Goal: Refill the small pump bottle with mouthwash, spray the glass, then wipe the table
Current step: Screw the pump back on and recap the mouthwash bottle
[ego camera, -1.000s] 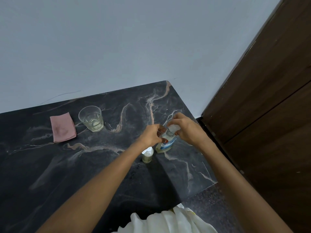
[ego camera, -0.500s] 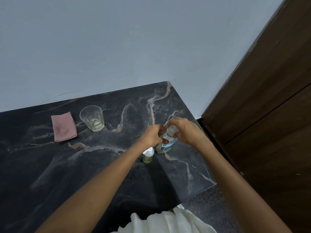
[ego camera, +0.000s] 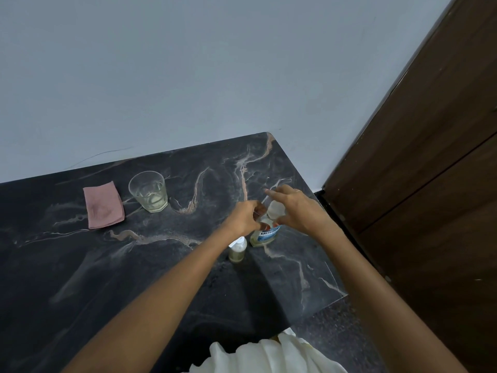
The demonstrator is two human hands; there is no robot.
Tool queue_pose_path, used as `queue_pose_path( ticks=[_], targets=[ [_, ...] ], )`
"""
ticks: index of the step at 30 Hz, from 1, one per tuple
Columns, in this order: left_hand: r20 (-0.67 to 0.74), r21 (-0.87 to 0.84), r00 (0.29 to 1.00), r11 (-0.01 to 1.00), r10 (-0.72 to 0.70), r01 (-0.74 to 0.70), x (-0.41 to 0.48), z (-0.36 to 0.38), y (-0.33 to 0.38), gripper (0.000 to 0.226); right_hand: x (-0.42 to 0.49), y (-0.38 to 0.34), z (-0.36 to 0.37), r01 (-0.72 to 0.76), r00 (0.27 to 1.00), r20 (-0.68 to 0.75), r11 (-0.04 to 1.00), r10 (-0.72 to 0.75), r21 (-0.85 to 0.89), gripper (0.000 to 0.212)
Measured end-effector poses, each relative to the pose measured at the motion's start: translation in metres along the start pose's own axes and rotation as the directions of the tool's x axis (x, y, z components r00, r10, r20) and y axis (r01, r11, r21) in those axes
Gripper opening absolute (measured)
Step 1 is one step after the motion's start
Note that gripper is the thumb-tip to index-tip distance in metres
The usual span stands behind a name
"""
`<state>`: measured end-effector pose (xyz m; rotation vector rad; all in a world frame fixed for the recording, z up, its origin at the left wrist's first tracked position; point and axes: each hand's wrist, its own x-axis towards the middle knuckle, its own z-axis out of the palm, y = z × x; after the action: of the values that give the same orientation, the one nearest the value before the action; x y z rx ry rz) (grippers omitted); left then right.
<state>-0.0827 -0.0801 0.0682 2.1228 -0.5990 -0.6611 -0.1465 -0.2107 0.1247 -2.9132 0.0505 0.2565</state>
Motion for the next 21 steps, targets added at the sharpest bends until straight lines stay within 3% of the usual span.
queue_pose_path(
  ticks=[5, 13, 17, 21],
  targets=[
    [-0.008, 0.008, 1.000, 1.000, -0.002, 0.002, 0.000, 0.000, 0.000, 0.043, 0.000, 0.003, -0.007, 0.143, 0.989, 0.013, 0.989, -0.144, 0.032, 0.049],
    [0.003, 0.009, 1.000, 1.000, -0.001, 0.001, -0.001, 0.000, 0.001, 0.044, 0.002, 0.002, -0.001, -0.035, 0.996, -0.071, 0.975, 0.052, 0.219, 0.033],
    [0.009, 0.014, 1.000, 1.000, -0.014, 0.014, -0.001, 0.000, 0.001, 0.040, 0.004, -0.001, 0.004, -0.148, 0.982, -0.080, 0.963, 0.170, 0.226, 0.036],
    [0.001, 0.003, 1.000, 1.000, -0.009, 0.009, -0.002, 0.000, 0.001, 0.043, 0.001, -0.001, -0.001, -0.054, 0.995, -0.070, 0.961, 0.076, 0.272, 0.035]
  ],
)
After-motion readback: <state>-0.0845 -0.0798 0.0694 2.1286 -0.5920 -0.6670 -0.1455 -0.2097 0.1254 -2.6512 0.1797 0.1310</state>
